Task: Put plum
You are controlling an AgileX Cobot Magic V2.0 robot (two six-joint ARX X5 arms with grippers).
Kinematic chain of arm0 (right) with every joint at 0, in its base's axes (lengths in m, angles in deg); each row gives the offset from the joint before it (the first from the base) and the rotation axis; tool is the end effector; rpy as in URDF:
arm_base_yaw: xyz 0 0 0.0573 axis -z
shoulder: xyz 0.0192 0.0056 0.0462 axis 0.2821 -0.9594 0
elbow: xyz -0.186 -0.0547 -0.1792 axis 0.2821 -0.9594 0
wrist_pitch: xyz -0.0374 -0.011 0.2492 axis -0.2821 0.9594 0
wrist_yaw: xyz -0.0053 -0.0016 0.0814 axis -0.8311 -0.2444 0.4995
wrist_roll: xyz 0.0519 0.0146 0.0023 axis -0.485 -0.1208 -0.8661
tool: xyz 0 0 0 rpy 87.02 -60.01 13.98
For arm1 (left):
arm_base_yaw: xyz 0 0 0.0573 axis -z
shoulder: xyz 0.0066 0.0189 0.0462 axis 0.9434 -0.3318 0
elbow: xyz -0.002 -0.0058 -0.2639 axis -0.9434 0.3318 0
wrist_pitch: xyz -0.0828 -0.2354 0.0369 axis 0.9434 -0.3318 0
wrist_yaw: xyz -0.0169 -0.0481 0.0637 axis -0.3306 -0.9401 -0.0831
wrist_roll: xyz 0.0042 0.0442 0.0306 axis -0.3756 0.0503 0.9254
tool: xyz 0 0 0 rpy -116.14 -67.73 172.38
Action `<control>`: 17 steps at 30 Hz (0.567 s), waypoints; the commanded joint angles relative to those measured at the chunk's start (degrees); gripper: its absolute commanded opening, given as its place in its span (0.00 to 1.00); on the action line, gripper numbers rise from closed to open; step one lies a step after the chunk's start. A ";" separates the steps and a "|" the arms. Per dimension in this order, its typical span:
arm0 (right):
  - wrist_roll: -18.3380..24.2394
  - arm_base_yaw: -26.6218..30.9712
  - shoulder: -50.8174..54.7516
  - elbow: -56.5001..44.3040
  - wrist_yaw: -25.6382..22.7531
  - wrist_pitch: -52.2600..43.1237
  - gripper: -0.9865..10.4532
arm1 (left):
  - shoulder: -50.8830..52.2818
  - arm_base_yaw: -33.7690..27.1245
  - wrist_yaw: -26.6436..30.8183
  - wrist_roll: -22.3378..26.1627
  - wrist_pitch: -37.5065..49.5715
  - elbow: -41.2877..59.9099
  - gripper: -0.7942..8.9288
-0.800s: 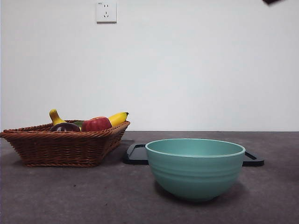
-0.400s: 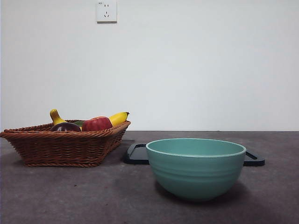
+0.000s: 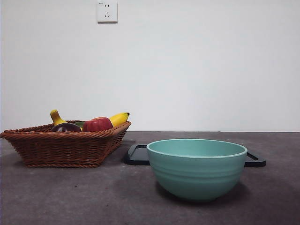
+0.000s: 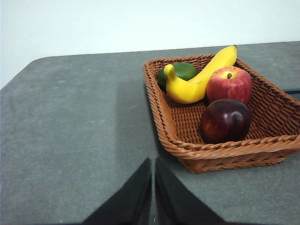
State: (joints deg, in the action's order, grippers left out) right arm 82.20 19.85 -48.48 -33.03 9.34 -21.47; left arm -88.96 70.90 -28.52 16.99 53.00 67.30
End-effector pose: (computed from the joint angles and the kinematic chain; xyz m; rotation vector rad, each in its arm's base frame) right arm 0.0945 -0.0017 0.2051 0.0477 0.0020 0.0816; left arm 0.0947 -0.0039 0.1573 0.0530 0.1442 -0.1268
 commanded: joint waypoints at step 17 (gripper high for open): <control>0.61 0.15 5.53 -8.76 -2.38 4.39 0.09 | 0.13 0.00 0.11 -0.15 -0.50 1.18 0.09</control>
State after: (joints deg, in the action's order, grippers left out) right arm 82.20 19.87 -43.08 -41.49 7.13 -17.36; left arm -88.96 70.90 -28.50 16.99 53.00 67.30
